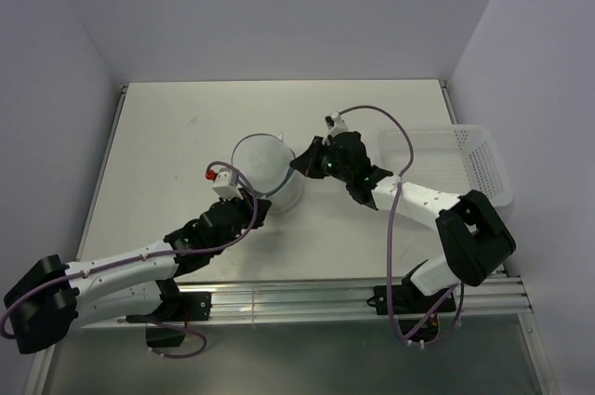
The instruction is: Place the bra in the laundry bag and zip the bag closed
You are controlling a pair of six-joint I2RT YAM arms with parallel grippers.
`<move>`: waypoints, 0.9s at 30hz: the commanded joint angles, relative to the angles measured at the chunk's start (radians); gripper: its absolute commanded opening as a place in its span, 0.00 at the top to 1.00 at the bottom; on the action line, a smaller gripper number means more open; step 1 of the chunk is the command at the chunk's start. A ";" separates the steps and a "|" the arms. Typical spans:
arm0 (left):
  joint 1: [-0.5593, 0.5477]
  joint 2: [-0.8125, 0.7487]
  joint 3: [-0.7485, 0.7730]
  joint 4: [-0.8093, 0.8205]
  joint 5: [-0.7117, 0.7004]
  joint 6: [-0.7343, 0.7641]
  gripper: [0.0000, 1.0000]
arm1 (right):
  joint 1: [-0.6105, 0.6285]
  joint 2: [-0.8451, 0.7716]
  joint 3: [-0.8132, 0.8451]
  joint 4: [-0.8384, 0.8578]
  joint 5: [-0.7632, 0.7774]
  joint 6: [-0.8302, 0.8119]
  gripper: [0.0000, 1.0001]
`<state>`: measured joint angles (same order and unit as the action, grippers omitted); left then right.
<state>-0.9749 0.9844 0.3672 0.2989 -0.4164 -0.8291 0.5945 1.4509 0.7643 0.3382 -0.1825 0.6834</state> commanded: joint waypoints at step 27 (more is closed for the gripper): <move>-0.008 0.267 0.124 0.256 0.143 -0.015 1.00 | 0.034 -0.135 -0.189 0.151 -0.152 0.150 0.75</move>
<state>-0.9787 1.2816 0.4747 0.5137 -0.2810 -0.8398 0.6216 1.3117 0.5579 0.4137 -0.3161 0.8085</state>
